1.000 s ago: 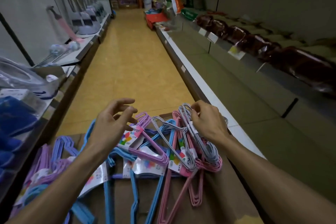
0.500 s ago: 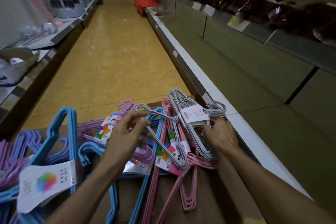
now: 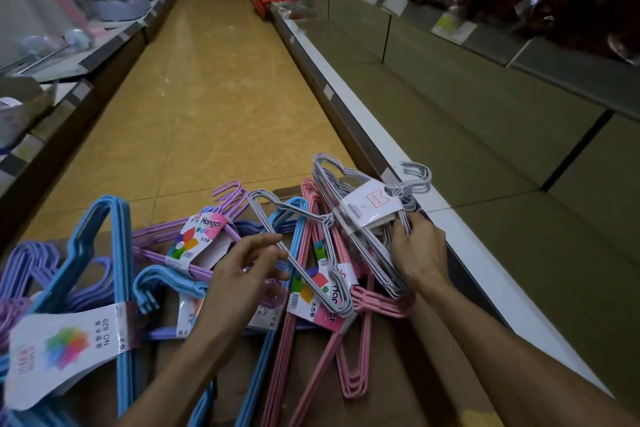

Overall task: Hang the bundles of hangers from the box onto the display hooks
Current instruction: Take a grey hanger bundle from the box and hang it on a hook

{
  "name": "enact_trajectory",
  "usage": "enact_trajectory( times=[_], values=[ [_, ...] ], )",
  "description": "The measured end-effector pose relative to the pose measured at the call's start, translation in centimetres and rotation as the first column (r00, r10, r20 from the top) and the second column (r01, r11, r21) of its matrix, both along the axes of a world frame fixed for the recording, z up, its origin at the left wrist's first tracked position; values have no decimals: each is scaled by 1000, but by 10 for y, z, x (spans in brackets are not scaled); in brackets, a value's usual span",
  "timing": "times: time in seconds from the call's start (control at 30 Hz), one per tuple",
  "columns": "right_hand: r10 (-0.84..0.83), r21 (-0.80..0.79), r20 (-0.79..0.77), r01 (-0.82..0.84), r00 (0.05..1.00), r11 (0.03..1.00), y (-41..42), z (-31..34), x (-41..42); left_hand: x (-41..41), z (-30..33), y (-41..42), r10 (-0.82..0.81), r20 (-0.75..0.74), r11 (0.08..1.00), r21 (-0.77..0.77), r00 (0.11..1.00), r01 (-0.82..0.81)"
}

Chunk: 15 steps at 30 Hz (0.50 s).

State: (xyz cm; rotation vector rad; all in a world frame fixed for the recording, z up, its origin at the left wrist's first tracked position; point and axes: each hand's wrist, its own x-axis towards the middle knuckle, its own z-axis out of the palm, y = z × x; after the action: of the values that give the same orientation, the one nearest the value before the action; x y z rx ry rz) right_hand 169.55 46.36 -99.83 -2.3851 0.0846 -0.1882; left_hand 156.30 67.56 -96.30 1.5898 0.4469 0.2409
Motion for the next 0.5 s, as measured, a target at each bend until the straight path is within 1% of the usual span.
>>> enact_trajectory(
  times=[0.1, 0.2, 0.23, 0.27, 0.3, 0.37, 0.43, 0.47, 0.5],
  values=[
    [92, 93, 111, -102, 990, 990, 6, 8, -3, 1, -2, 1, 22, 10, 999, -50, 1000, -22],
    [200, 158, 205, -234, 958, 959, 24, 19, -7, 0, 2, 2, 61, 41, 986, -155, 997, -54],
    [230, 171, 229, -271, 946, 947, 31, 22, -8, 0, 4, 5, 90, 69, 986, -145, 994, -79],
    [261, 173, 261, -311, 930, 935, 38, 25, -10, -1, 5, 11, 116, 107, 990, -93, 987, -106],
    [299, 162, 289, -355, 909, 921, 45, 27, -12, -3, 7, 17, 131, 150, 991, -4, 980, -132],
    [408, 97, 323, -459, 854, 883, 57, 28, -16, -8, 15, 33, 112, 235, 956, 240, 965, -170],
    [519, -15, 303, -541, 799, 841, 68, 28, -22, -14, 28, 49, 63, 320, 867, 452, 945, -210],
    [567, -70, 285, -573, 773, 817, 74, 27, -25, -15, 34, 57, 40, 348, 800, 551, 937, -239],
    [608, -122, 273, -600, 745, 790, 79, 27, -28, -16, 39, 67, 22, 353, 709, 654, 935, -263]
  ],
)
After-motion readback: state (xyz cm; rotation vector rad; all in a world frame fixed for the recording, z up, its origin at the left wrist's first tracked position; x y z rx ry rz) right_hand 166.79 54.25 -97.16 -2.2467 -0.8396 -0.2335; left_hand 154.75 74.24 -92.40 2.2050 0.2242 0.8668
